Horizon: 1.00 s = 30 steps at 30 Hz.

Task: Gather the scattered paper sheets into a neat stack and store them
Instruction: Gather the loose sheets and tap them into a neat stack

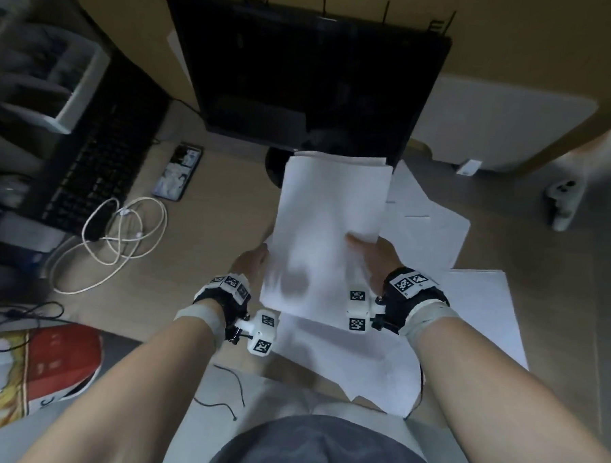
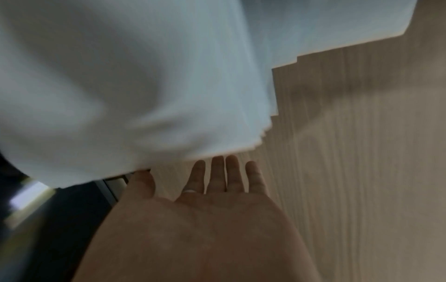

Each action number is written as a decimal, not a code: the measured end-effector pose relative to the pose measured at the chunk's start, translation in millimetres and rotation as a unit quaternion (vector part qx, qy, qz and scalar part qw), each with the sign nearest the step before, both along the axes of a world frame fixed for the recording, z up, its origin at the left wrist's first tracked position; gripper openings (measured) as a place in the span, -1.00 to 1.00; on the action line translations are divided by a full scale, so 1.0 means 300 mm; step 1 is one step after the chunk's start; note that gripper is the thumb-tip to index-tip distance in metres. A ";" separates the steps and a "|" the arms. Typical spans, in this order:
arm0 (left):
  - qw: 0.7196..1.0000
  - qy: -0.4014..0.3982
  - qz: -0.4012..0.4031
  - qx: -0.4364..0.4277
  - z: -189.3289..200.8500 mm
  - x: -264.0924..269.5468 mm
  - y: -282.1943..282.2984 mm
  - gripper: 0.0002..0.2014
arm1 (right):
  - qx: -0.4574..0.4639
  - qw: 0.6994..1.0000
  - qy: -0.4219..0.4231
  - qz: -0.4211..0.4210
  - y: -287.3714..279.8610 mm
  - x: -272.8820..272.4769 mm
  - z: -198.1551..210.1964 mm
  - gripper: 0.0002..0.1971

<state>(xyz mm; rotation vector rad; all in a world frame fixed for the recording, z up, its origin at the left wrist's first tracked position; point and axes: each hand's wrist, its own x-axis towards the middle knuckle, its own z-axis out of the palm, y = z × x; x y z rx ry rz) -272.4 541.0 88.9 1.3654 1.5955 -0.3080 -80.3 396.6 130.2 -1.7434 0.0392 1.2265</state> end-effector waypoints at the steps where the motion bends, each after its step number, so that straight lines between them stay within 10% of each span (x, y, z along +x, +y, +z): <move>1: 1.000 -0.007 -0.007 -0.001 -0.013 0.007 0.007 -0.74 | -0.012 1.000 -0.011 0.016 0.011 0.007 -0.022 -0.72; 6: 0.998 -0.047 0.033 -0.032 -0.067 0.064 -0.009 -0.71 | -0.131 0.982 -0.081 0.109 -0.002 0.049 -0.145 -0.67; 13: 0.993 0.069 0.027 -0.093 -0.319 0.128 0.073 0.51 | -0.315 0.931 -0.137 0.127 0.020 0.086 -0.240 -0.33; 18: 0.993 0.061 0.025 -0.094 -0.263 0.180 0.087 0.36 | -0.420 0.891 -0.126 0.115 0.036 0.118 -0.245 0.08; 24: 0.991 0.048 0.022 -0.120 -0.203 0.242 0.007 0.31 | -0.452 0.868 -0.117 0.170 0.001 0.159 -0.267 0.11; 30: 0.992 -0.043 0.063 -0.096 -0.195 0.253 -0.086 0.14 | -0.371 0.912 -0.061 0.162 -0.041 0.204 -0.333 0.18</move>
